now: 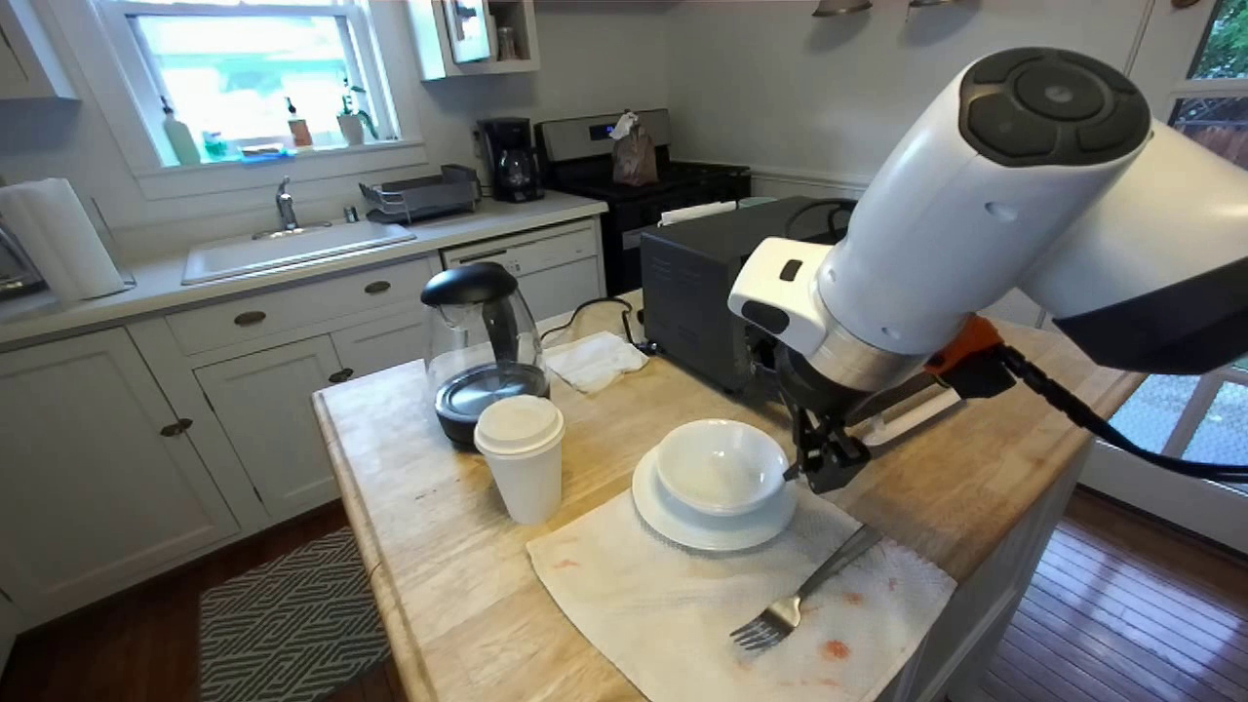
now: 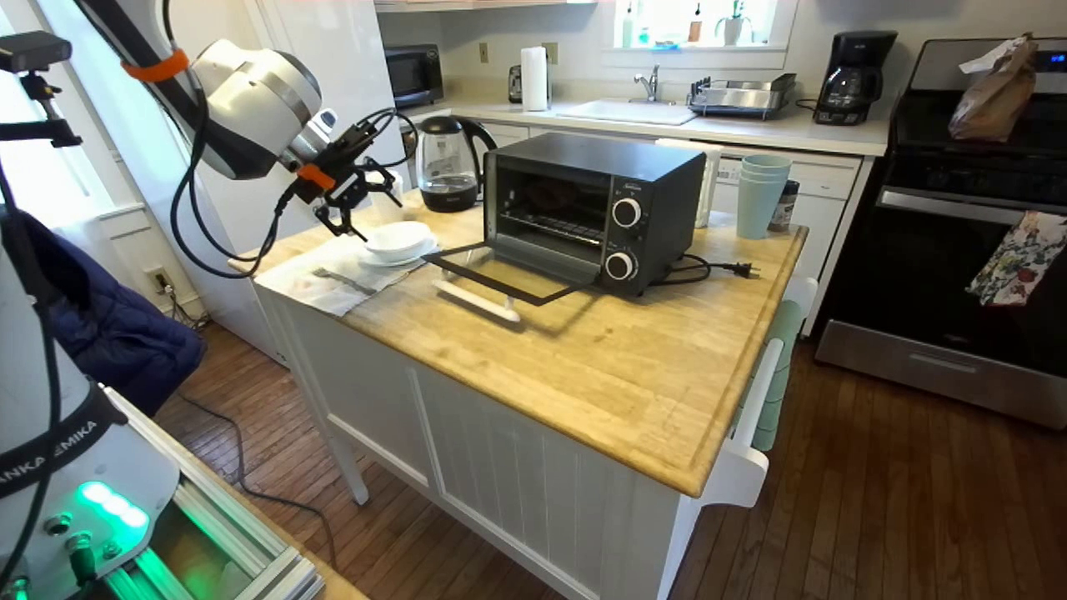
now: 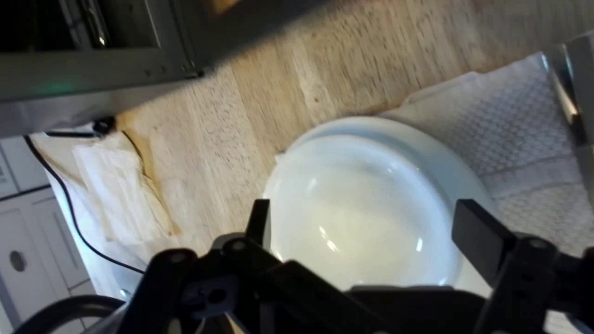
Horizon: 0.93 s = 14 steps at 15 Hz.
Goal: Remove the bowl from the oven then close the oven
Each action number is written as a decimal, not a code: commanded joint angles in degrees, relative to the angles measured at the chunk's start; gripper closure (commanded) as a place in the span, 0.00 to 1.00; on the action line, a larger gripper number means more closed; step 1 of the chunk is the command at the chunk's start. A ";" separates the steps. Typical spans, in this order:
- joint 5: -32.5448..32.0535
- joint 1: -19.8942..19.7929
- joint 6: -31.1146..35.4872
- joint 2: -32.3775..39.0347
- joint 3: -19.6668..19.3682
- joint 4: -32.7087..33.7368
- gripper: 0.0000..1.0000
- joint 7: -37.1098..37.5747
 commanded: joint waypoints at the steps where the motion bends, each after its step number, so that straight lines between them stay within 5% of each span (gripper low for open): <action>1: -2.27 0.15 -6.71 -3.06 -1.16 -0.41 0.00 6.55; 8: -0.40 -0.12 -5.05 -1.87 -1.43 0.01 0.00 3.55; 14: -2.01 0.18 -19.92 4.12 0.33 3.46 0.00 14.50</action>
